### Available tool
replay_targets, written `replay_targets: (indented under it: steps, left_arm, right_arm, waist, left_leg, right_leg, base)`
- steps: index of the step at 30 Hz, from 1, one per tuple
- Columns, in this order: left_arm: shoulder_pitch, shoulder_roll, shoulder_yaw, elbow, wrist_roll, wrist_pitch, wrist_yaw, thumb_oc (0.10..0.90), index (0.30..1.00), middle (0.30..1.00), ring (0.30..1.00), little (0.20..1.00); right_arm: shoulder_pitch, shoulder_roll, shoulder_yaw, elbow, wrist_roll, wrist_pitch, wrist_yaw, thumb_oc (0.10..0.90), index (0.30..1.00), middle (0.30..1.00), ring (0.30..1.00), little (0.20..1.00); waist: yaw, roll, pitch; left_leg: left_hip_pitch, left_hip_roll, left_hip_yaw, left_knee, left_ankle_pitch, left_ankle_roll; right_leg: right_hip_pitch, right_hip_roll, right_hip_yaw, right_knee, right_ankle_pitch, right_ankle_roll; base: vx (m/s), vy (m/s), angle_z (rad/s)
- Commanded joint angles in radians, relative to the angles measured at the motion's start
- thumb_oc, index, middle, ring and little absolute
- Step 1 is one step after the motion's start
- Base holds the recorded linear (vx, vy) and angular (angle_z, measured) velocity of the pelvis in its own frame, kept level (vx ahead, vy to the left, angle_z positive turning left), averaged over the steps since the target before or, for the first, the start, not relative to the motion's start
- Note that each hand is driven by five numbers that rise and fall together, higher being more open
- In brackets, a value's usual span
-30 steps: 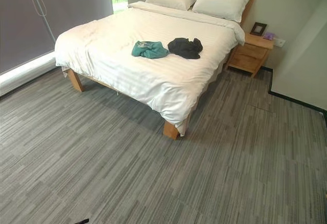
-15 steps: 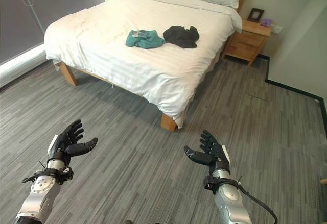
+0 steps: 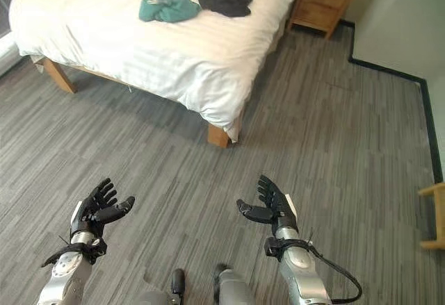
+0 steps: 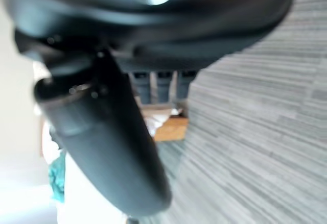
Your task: Pick up bed clothes into laundry basket.
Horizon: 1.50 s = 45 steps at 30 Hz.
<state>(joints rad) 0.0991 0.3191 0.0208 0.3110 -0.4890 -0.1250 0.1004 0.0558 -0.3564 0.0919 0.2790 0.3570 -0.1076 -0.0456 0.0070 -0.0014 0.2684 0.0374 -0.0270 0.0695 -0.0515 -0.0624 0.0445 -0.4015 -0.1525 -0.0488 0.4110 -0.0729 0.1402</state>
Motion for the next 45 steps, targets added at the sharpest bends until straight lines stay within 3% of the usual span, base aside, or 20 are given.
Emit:
replay_targets:
  steps: [1, 4, 7, 8, 9, 10, 11, 12, 14, 18, 21, 25, 26, 27, 29, 31, 35, 36, 38, 45]
  left_arm:
    - [-0.067, 0.082, 0.052, -0.110, 0.004, -0.109, -0.002, 0.800, 0.900, 0.900, 0.900, 0.900]
    - [-0.088, 0.088, 0.052, -0.114, 0.017, -0.118, 0.001, 0.800, 0.900, 0.900, 0.900, 0.900]
    - [-0.091, 0.083, 0.054, -0.123, 0.012, -0.122, -0.004, 0.800, 0.900, 0.900, 0.900, 0.900]
    - [-0.083, 0.070, 0.054, -0.131, -0.011, -0.120, -0.009, 0.800, 0.900, 0.900, 0.900, 0.900]
    - [-0.080, 0.066, 0.064, -0.139, -0.024, -0.117, -0.006, 0.800, 0.900, 0.900, 0.900, 0.900]
    - [-0.081, 0.066, 0.065, -0.139, -0.024, -0.117, -0.006, 0.800, 0.900, 0.900, 0.900, 0.900]
    - [-0.075, 0.072, 0.071, -0.166, -0.022, -0.118, -0.018, 0.800, 0.900, 0.900, 0.900, 0.900]
    - [-0.085, 0.069, 0.067, -0.191, -0.041, -0.128, -0.013, 0.800, 0.900, 0.900, 0.900, 0.900]
    - [-0.094, 0.065, 0.070, -0.200, -0.063, -0.128, -0.018, 0.800, 0.900, 0.900, 0.900, 0.900]
    - [-0.042, 0.051, 0.126, -0.276, -0.104, -0.167, -0.034, 0.800, 0.900, 0.900, 0.900, 0.900]
    - [0.036, 0.033, 0.226, -0.360, -0.062, -0.188, -0.015, 0.800, 0.900, 0.900, 0.900, 0.900]
    - [0.065, 0.058, 0.343, -0.424, -0.009, -0.194, 0.015, 0.800, 0.900, 0.900, 0.900, 0.900]
    - [0.071, 0.056, 0.354, -0.431, 0.005, -0.199, 0.019, 0.800, 0.900, 0.900, 0.900, 0.900]
    - [0.039, 0.077, 0.378, -0.449, 0.036, -0.210, 0.061, 0.800, 0.900, 0.900, 0.900, 0.900]
    - [-0.019, 0.073, 0.376, -0.464, -0.008, -0.238, 0.105, 0.800, 0.900, 0.900, 0.900, 0.900]
    - [-0.073, 0.063, 0.338, -0.461, -0.045, -0.253, 0.113, 0.800, 0.900, 0.900, 0.900, 0.900]
    - [-0.094, 0.076, 0.311, -0.476, -0.051, -0.251, 0.090, 0.800, 0.900, 0.900, 0.900, 0.900]
    - [-0.091, 0.101, 0.312, -0.464, -0.048, -0.256, 0.074, 0.800, 0.900, 0.900, 0.900, 0.900]
    - [-0.090, 0.120, 0.300, -0.443, -0.042, -0.266, 0.083, 0.800, 0.900, 0.900, 0.900, 0.900]
    - [0.028, 0.067, 0.332, -0.419, -0.155, -0.246, 0.008, 0.800, 0.900, 0.900, 0.900, 0.900]
  right_arm:
    - [-0.044, 0.000, -0.043, -0.058, -0.028, -0.073, -0.019, 0.800, 0.900, 0.900, 0.900, 0.900]
    - [-0.039, 0.000, -0.046, -0.057, -0.035, -0.071, -0.023, 0.800, 0.900, 0.900, 0.900, 0.900]
    - [-0.021, -0.013, -0.053, -0.070, -0.030, -0.073, -0.002, 0.800, 0.900, 0.900, 0.900, 0.900]
    - [-0.018, -0.028, -0.053, -0.074, -0.034, -0.073, 0.006, 0.800, 0.900, 0.900, 0.900, 0.900]
    - [-0.050, -0.051, -0.037, -0.065, -0.015, -0.084, -0.002, 0.800, 0.900, 0.900, 0.900, 0.900]
    - [-0.052, -0.051, -0.036, -0.063, -0.015, -0.085, -0.002, 0.800, 0.900, 0.900, 0.900, 0.900]
    - [-0.073, -0.065, -0.030, -0.079, 0.006, -0.090, 0.005, 0.800, 0.900, 0.900, 0.900, 0.900]
    - [-0.117, -0.106, -0.019, -0.069, 0.009, -0.094, -0.006, 0.800, 0.900, 0.900, 0.900, 0.900]
    - [-0.140, -0.123, -0.024, -0.076, 0.007, -0.089, -0.011, 0.800, 0.900, 0.900, 0.900, 0.900]
    - [-0.146, -0.160, -0.073, -0.151, 0.014, -0.105, 0.007, 0.800, 0.900, 0.900, 0.900, 0.900]
    - [-0.136, -0.134, -0.072, -0.164, -0.025, -0.111, 0.006, 0.800, 0.900, 0.900, 0.900, 0.900]
    - [-0.134, -0.105, -0.077, -0.218, -0.047, -0.085, 0.046, 0.800, 0.900, 0.900, 0.900, 0.900]
    - [-0.116, -0.087, -0.075, -0.234, -0.053, -0.090, 0.056, 0.800, 0.900, 0.900, 0.900, 0.900]
    - [-0.102, -0.076, -0.071, -0.227, -0.071, -0.092, 0.067, 0.800, 0.900, 0.900, 0.900, 0.900]
    - [-0.078, -0.069, -0.082, -0.266, -0.056, -0.094, 0.064, 0.800, 0.900, 0.900, 0.900, 0.900]
    - [-0.066, -0.106, -0.117, -0.286, -0.065, -0.092, 0.061, 0.800, 0.900, 0.900, 0.900, 0.900]
    - [-0.039, -0.194, -0.213, -0.337, -0.065, -0.089, 0.059, 0.800, 0.900, 0.900, 0.900, 0.900]
    - [-0.039, -0.259, -0.291, -0.354, -0.041, -0.098, 0.047, 0.800, 0.900, 0.900, 0.900, 0.900]
    - [-0.057, -0.342, -0.334, -0.363, -0.038, -0.117, 0.029, 0.800, 0.900, 0.900, 0.900, 0.900]
    - [-0.151, -0.610, -0.376, -0.216, -0.030, -0.097, 0.048, 0.800, 0.900, 0.900, 0.900, 0.900]
  waist:
    - [-0.047, -0.037, -0.057]
    - [-0.076, -0.031, -0.078]
    - [-0.100, -0.017, -0.131]
    - [-0.095, -0.006, -0.147]
    - [-0.072, -0.019, -0.147]
    - [-0.079, -0.022, -0.151]
    - [-0.049, -0.042, -0.131]
    - [0.001, -0.078, -0.085]
    - [0.025, -0.085, -0.068]
    - [0.104, -0.062, -0.060]
    - [0.188, 0.006, -0.118]
    - [0.245, 0.010, -0.188]
    - [0.242, -0.010, -0.205]
    - [0.249, -0.061, -0.219]
    - [0.193, -0.023, -0.178]
    - [0.138, 0.001, -0.162]
    - [0.064, -0.001, -0.155]
    - [0.028, -0.032, -0.149]
    - [0.022, -0.056, -0.154]
    - [0.092, -0.092, -0.201]
  left_leg:
    - [0.153, 0.089, -0.160, 0.042, -0.132, -0.061]
    - [0.214, 0.161, -0.177, 0.032, -0.150, -0.098]
    - [0.258, 0.250, -0.228, 0.097, -0.036, -0.148]
    - [0.240, 0.284, -0.239, 0.181, 0.065, -0.153]
    - [0.109, 0.316, -0.232, 0.411, 0.256, -0.136]
    - [0.098, 0.311, -0.240, 0.413, 0.260, -0.136]
    - [0.022, 0.282, -0.248, 0.523, 0.270, -0.102]
    - [-0.134, 0.165, -0.274, 0.675, 0.196, -0.063]
    - [-0.203, 0.120, -0.247, 0.678, 0.153, -0.060]
    - [-0.315, 0.065, -0.056, 0.364, 0.131, -0.086]
    - [-0.321, -0.057, 0.016, 0.005, 0.240, -0.074]
    - [-0.311, -0.073, 0.069, 0.001, 0.276, -0.044]
    - [-0.280, -0.099, 0.060, -0.005, 0.260, -0.011]
    - [-0.233, -0.151, 0.015, 0.048, 0.207, 0.039]
    - [-0.123, -0.118, -0.042, 0.025, 0.184, 0.057]
    - [-0.044, -0.091, -0.110, 0.006, 0.154, 0.061]
    - [0.035, -0.070, -0.219, -0.019, 0.123, 0.034]
    - [0.060, -0.086, -0.273, -0.026, 0.096, 0.006]
    - [0.062, -0.084, -0.311, -0.028, 0.078, -0.008]
    - [0.019, -0.078, -0.355, -0.035, 0.092, -0.033]
  right_leg:
    - [0.002, 0.021, -0.048, -0.321, 0.218, 0.064]
    - [0.013, 0.045, -0.071, -0.400, 0.230, 0.073]
    - [0.003, 0.062, -0.052, -0.299, 0.223, 0.050]
    - [0.016, 0.073, -0.052, -0.262, 0.198, 0.026]
    - [0.091, 0.084, -0.067, -0.266, 0.159, -0.027]
    - [0.087, 0.078, -0.071, -0.269, 0.163, -0.028]
    - [0.135, 0.096, -0.063, -0.273, 0.144, -0.055]
    - [0.208, 0.100, -0.038, -0.295, 0.119, -0.086]
    - [0.240, 0.096, -0.029, -0.306, 0.115, -0.085]
    - [0.367, 0.113, -0.051, -0.341, 0.049, -0.079]
    - [0.513, 0.189, -0.026, -0.354, -0.052, -0.084]
    - [0.653, 0.154, -0.003, -0.321, -0.144, -0.068]
    - [0.665, 0.115, -0.022, -0.272, -0.134, -0.043]
    - [0.593, -0.003, -0.023, 0.094, 0.193, 0.059]
    - [0.407, 0.033, 0.039, 0.360, 0.263, 0.027]
    - [0.267, 0.058, 0.040, 0.430, 0.144, -0.025]
    - [0.186, 0.038, 0.017, 0.177, 0.106, -0.038]
    - [0.191, 0.077, 0.058, -0.182, 0.119, -0.003]
    - [0.252, 0.090, 0.094, -0.328, 0.129, 0.027]
    - [0.362, 0.085, 0.059, -0.422, 0.135, 0.012]
  base:
    - [0.61, -0.263, -0.14]
    - [0.52, -0.271, 0.32]
    - [0.55, -0.285, 0.67]
    - [0.57, -0.405, 0.77]
    - [0.55, -0.404, 0.34]
    - [0.51, -0.515, 0.11]
    - [0.40, -0.484, -0.40]
    - [0.56, -0.579, -0.55]
    - [0.40, -0.309, -0.57]
    - [0.58, -0.140, -0.22]
    - [0.70, -0.059, -0.21]
    - [0.81, -0.005, -0.22]
    - [1.00, 0.252, -0.23]
    - [0.87, 0.322, -0.17]
    - [0.62, 0.226, -0.17]
    - [0.46, 0.005, 0.73]
    - [0.44, -0.189, 1.58]
    - [0.41, -0.224, 1.17]
    - [0.34, -0.197, 1.17]
    - [0.15, -0.138, 0.42]
